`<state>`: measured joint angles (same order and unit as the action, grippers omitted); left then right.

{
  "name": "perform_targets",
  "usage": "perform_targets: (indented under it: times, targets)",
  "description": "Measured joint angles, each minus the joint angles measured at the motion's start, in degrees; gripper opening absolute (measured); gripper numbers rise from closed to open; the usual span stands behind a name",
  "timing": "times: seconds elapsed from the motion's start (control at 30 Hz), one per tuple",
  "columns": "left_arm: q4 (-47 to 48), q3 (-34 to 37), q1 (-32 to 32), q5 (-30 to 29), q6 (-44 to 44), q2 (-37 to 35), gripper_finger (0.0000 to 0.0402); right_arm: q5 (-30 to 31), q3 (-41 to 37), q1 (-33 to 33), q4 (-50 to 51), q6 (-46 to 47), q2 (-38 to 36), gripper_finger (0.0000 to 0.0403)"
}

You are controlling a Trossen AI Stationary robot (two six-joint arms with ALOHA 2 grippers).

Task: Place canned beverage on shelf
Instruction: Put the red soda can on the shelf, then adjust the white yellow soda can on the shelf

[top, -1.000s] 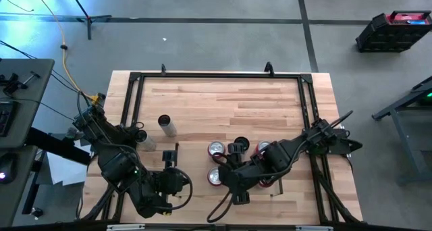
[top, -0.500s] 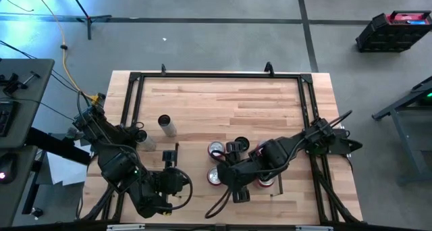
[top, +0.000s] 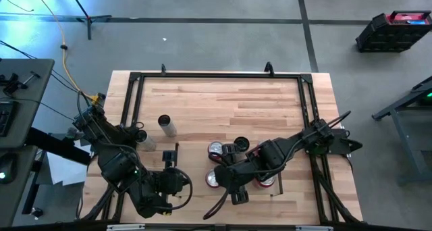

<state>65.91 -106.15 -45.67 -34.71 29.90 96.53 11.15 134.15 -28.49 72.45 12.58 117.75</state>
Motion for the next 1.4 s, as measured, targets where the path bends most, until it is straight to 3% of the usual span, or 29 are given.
perform_targets:
  times: [0.37, 0.73, 1.1, 1.33, 1.4]
  targets:
    - [-0.4, 1.3, 0.0, 0.9, 0.0, 0.0, 0.0, -0.5, 0.8, 0.0, 0.0, -1.3, -0.2, 0.0228]
    - [-5.1, 6.4, -0.2, 0.7, -1.0, 0.0, 0.0, 1.2, 0.8, -2.4, -2.4, -1.1, -5.6, 0.0228]
    - [-9.2, 7.0, -2.2, -0.1, -1.3, 0.0, 0.0, 16.9, 0.9, -16.6, 0.4, 6.2, -10.0, 0.0228]
    - [-10.2, 7.0, -2.6, -0.6, -1.5, 0.0, 0.0, 26.6, 0.9, -21.5, 16.7, 24.1, -10.0, 0.0228]
    - [-10.7, 7.0, -2.6, -0.7, -1.5, 0.0, 0.0, 28.7, -0.2, -21.8, 17.4, 28.7, -10.1, 0.0228]
